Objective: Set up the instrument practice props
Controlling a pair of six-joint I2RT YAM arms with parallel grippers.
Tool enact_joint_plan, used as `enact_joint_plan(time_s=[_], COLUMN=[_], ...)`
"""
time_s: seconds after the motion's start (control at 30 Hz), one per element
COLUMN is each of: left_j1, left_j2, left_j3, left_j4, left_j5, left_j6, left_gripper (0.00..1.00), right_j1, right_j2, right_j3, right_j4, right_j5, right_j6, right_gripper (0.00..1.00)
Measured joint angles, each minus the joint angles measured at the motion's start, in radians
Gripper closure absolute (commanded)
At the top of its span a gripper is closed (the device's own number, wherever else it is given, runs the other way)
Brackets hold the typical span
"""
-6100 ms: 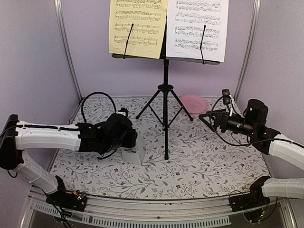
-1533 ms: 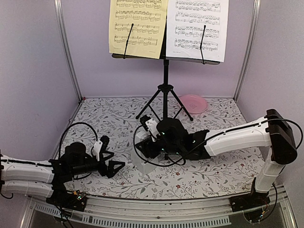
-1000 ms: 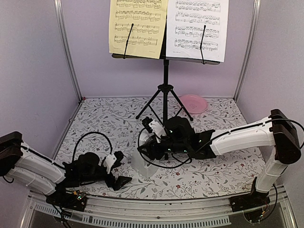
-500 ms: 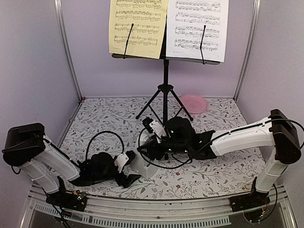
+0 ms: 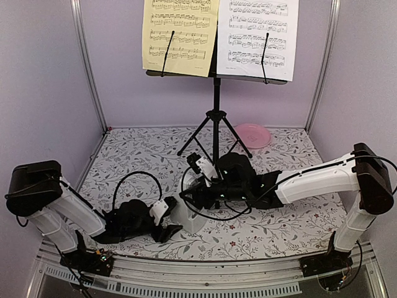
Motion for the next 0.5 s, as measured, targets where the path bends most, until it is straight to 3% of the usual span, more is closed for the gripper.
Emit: enact_joint_plan(time_s=[0.37, 0.5], left_j1=[0.000, 0.000], left_j2=[0.000, 0.000], left_j3=[-0.005, -0.005], left_j4=[0.005, 0.004], left_j5=[-0.004, -0.004], left_j6=[0.014, 0.017], left_gripper=[0.38, 0.33], right_j1=[-0.001, -0.001], right_j2=[0.000, 0.000], right_j3=[0.000, 0.000], right_j4=[0.005, 0.005], right_j5=[-0.014, -0.015], right_j6=[0.000, 0.000], right_gripper=[0.55, 0.54])
